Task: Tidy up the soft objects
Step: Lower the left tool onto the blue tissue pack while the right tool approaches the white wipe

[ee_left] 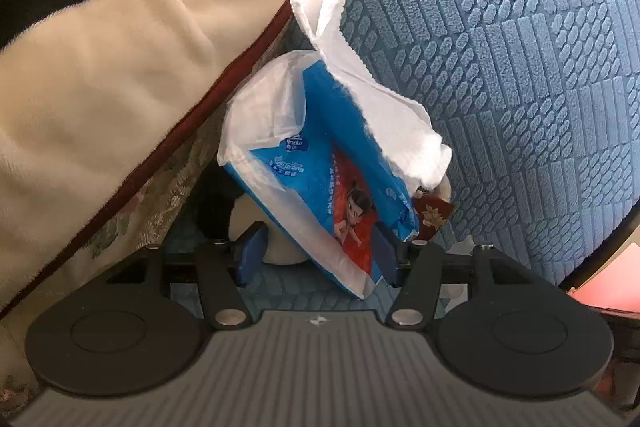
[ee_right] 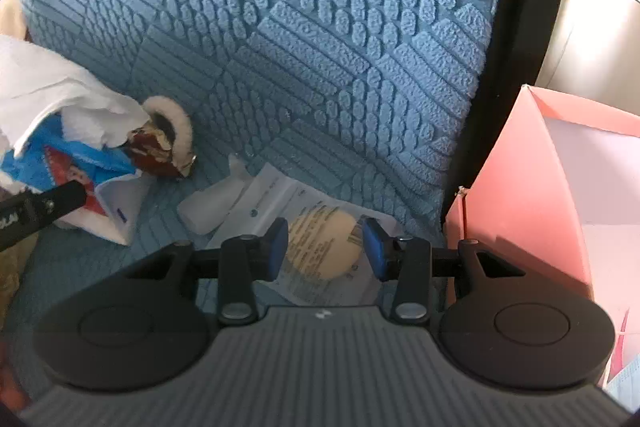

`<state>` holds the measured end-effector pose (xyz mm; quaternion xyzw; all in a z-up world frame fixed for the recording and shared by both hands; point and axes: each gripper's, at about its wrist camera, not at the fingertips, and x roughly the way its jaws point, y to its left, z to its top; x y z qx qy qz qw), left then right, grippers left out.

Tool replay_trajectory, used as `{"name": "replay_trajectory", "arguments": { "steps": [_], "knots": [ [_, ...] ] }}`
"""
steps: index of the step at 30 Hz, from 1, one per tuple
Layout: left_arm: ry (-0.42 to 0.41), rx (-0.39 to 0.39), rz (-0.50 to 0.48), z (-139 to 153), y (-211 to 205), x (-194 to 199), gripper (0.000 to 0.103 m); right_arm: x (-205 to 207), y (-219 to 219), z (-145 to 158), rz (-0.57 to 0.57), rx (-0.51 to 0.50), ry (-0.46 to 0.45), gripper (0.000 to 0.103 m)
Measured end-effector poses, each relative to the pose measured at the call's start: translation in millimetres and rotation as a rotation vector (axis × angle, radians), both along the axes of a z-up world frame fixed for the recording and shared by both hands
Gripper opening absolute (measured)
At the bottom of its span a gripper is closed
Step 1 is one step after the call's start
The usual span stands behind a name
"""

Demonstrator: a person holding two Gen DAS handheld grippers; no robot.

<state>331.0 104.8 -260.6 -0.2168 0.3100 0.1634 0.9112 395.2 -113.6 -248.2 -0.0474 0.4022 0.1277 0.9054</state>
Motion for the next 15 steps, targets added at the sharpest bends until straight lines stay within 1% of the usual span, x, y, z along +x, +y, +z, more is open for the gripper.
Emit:
{"name": "replay_trajectory", "arguments": {
  "steps": [2, 4, 5, 6, 8, 10, 13, 15],
  "knots": [
    [0.002, 0.002, 0.000, 0.0, 1.0, 0.5, 0.058, 1.6, -0.4, -1.0, 0.001, -0.009, -0.003, 0.044],
    [0.000, -0.003, 0.005, 0.6, 3.5, -0.9, 0.057, 4.6, -1.1, -2.8, -0.005, -0.016, -0.002, 0.049],
    [0.000, 0.000, 0.010, 0.9, 4.6, -1.3, 0.057, 6.6, -1.6, -4.5, -0.009, -0.013, 0.006, 0.056],
    [0.002, 0.007, 0.018, 1.2, 5.2, -1.6, 0.057, 8.2, -2.1, -6.5, -0.015, -0.008, 0.014, 0.061],
    [-0.007, 0.017, 0.039, 2.0, 7.2, -4.1, 0.057, 10.2, -1.2, -10.4, -0.020, -0.014, 0.015, 0.062],
    [-0.009, 0.022, 0.060, 2.4, 10.5, -5.4, 0.057, 11.3, 4.1, -15.1, -0.012, -0.043, 0.018, 0.064],
    [-0.007, -0.015, 0.071, -0.3, 17.1, -5.3, 0.057, 13.5, 10.9, -24.2, -0.001, -0.068, 0.039, 0.070],
    [-0.004, -0.010, 0.066, -1.5, 15.7, -5.0, 0.057, 15.4, 12.8, -29.5, 0.002, -0.065, 0.059, 0.072]
  ]
}}
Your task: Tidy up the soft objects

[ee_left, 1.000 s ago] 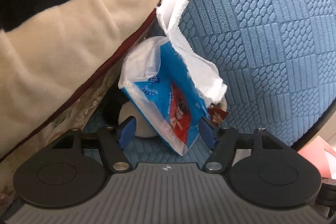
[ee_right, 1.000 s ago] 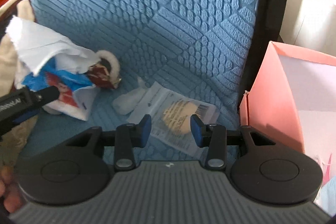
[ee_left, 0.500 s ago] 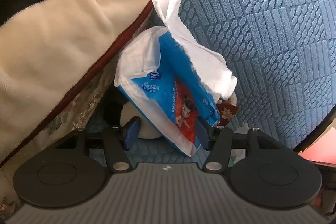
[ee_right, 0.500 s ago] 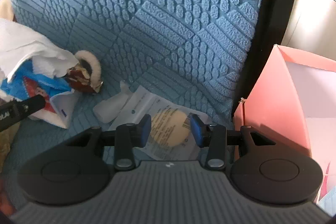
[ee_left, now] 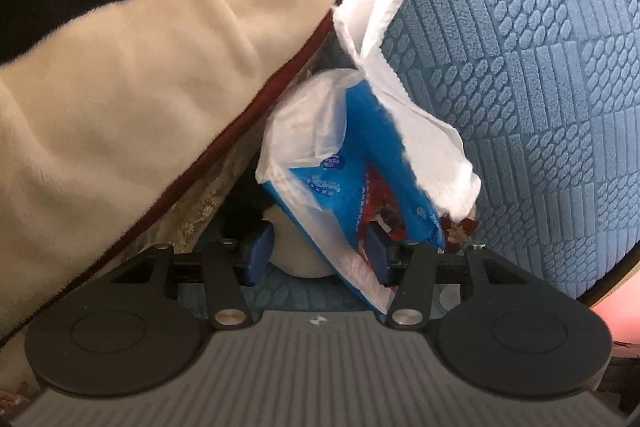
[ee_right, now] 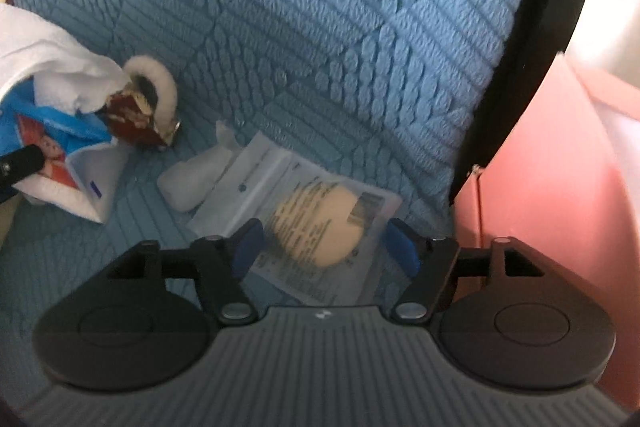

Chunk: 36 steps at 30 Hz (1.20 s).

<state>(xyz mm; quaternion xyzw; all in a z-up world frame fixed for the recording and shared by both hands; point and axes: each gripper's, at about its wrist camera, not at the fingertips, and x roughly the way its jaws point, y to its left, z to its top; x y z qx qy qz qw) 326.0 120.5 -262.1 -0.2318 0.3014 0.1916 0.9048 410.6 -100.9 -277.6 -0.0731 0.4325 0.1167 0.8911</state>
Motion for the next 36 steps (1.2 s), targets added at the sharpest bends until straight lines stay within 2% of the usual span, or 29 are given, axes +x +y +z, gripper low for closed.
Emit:
{"name": "replay_trajectory", "arguments": {
  "steps": [3, 7, 13, 14, 21, 24, 27, 30, 32, 36],
  "knots": [
    [0.002, 0.018, -0.014, -0.8, -5.5, 0.1, 0.056, 0.8, 0.8, -5.3, -0.014, 0.026, 0.007, 0.073],
    [0.010, 0.030, -0.021, 0.7, -8.6, -0.4, 0.048, 0.2, 1.1, -10.6, -0.012, 0.041, 0.009, 0.073],
    [0.010, 0.065, -0.039, 3.5, -18.3, -0.2, 0.040, -7.8, 4.7, -8.3, 0.000, 0.034, -0.001, 0.063],
    [0.004, 0.078, -0.044, 5.1, -21.9, -1.3, 0.039, -8.4, 6.1, -7.1, -0.003, 0.035, -0.003, 0.059],
    [-0.019, 0.111, -0.064, 10.4, -32.7, -3.5, 0.039, -9.9, 14.9, -6.4, 0.012, 0.021, -0.005, 0.043],
    [0.019, 0.130, -0.063, 4.0, -33.1, 1.1, 0.032, -13.8, 20.0, -2.8, 0.025, 0.001, -0.017, 0.039],
    [0.006, 0.118, -0.072, 6.1, -34.9, 1.0, 0.028, -16.3, 26.6, -2.4, 0.037, -0.018, -0.030, 0.035],
    [0.002, 0.092, -0.083, 7.3, -34.8, 2.2, 0.018, -18.1, 25.9, 1.0, 0.030, -0.004, -0.030, 0.025],
    [0.000, 0.082, -0.095, 10.3, -35.3, 1.8, 0.011, -20.0, 24.0, 4.6, 0.030, 0.002, -0.035, 0.023],
    [-0.013, 0.083, -0.113, 16.7, -34.7, -1.4, 0.008, -21.6, 17.1, 7.2, 0.038, 0.009, -0.035, 0.017]
  ]
}}
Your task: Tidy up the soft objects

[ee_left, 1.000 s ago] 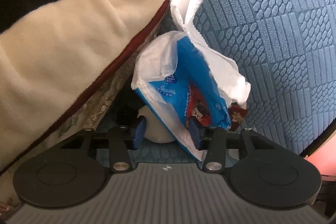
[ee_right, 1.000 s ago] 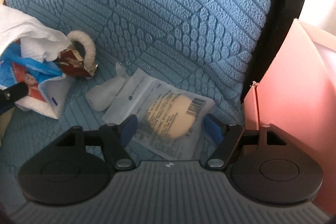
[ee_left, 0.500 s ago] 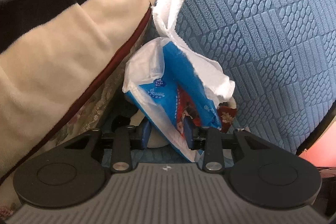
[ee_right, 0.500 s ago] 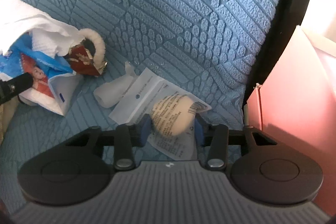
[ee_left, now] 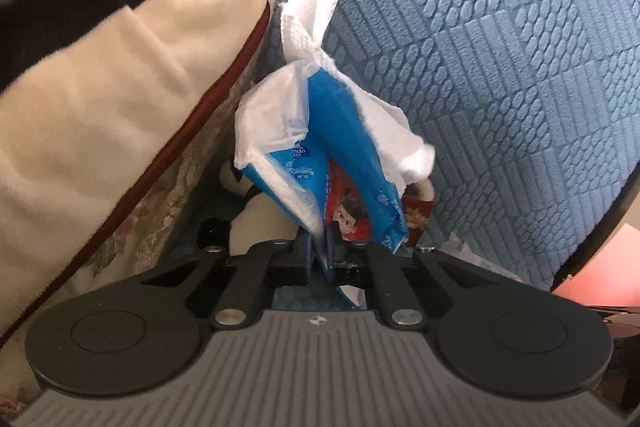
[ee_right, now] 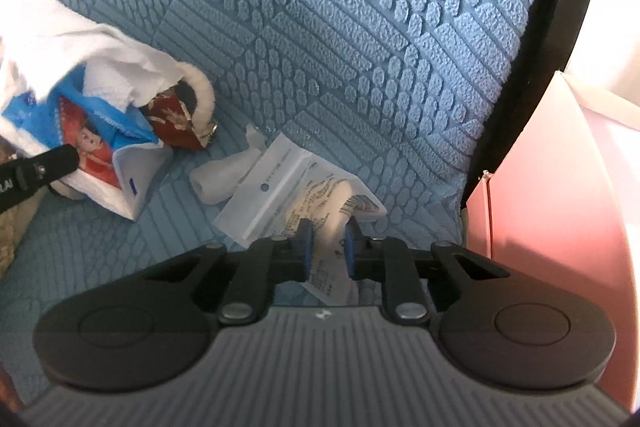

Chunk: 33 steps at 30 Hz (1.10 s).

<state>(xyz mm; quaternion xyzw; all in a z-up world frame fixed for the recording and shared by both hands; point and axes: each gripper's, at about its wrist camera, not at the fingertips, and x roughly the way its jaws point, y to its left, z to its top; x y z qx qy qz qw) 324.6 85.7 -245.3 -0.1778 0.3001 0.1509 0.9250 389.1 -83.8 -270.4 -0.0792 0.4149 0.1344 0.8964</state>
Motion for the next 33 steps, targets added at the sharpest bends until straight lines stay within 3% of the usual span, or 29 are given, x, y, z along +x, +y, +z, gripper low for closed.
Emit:
{"name": "replay_trajectory", "arguments": {
  "steps": [19, 33],
  "knots": [
    [-0.041, -0.080, -0.051, 31.8, 3.4, -40.4, 0.006, -29.2, -15.5, 28.3, -0.003, 0.057, -0.018, 0.014],
    [-0.039, -0.123, -0.087, 45.4, 4.3, -92.0, 0.006, -76.9, -19.2, 43.3, -0.007, 0.086, -0.026, 0.013]
  ]
}}
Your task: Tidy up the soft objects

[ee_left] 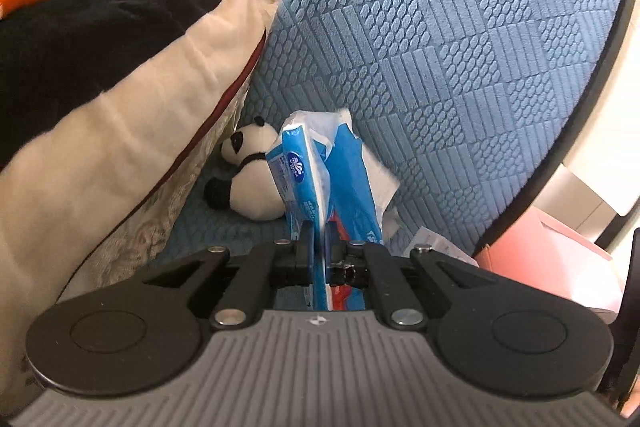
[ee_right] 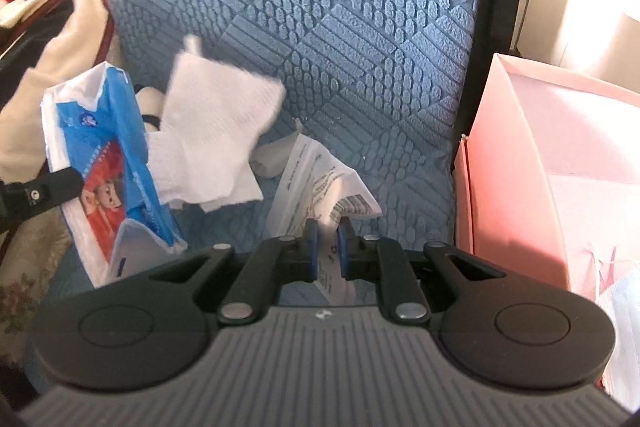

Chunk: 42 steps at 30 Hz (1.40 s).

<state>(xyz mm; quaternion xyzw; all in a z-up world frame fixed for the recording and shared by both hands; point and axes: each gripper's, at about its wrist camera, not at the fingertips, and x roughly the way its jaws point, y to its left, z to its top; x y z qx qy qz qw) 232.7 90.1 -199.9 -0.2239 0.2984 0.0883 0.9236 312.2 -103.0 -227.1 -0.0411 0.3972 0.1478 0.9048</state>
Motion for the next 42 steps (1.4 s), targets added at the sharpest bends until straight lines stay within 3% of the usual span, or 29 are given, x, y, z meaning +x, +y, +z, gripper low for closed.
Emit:
{"name": "replay_trajectory", "arguments": {
  "steps": [12, 25, 31, 33, 35, 37, 40, 42],
  "knots": [
    [0.027, -0.075, -0.020, 4.9, 2.3, -36.2, 0.005, -39.9, -3.3, -1.1, 0.015, -0.021, 0.004, 0.013],
    [0.074, -0.081, -0.044, 8.9, -2.5, -79.5, 0.006, -80.8, -25.9, 1.2, 0.010, 0.030, 0.031, 0.013],
    [0.118, -0.068, -0.022, -0.2, -0.4, -82.3, 0.007, -94.2, -34.8, -4.8, 0.009, 0.052, 0.088, 0.015],
    [0.142, -0.059, -0.016, -5.4, 2.0, -78.4, 0.019, -94.3, -34.9, -7.0, 0.009, 0.052, 0.098, 0.015],
    [0.177, -0.091, -0.011, -13.2, 5.9, -73.9, 0.044, -91.9, -34.8, -9.7, 0.002, 0.038, 0.104, 0.017],
    [0.186, -0.119, 0.000, -19.5, 9.7, -72.5, 0.048, -89.5, -35.9, -11.9, -0.016, 0.027, 0.106, 0.022],
    [0.198, -0.144, 0.026, -24.0, 14.2, -70.9, 0.062, -85.1, -36.0, -13.2, -0.025, 0.028, 0.106, 0.035],
    [0.189, -0.168, 0.046, -26.3, 17.8, -71.0, 0.066, -84.2, -34.6, -11.3, -0.016, 0.040, 0.089, 0.047]
  ]
}}
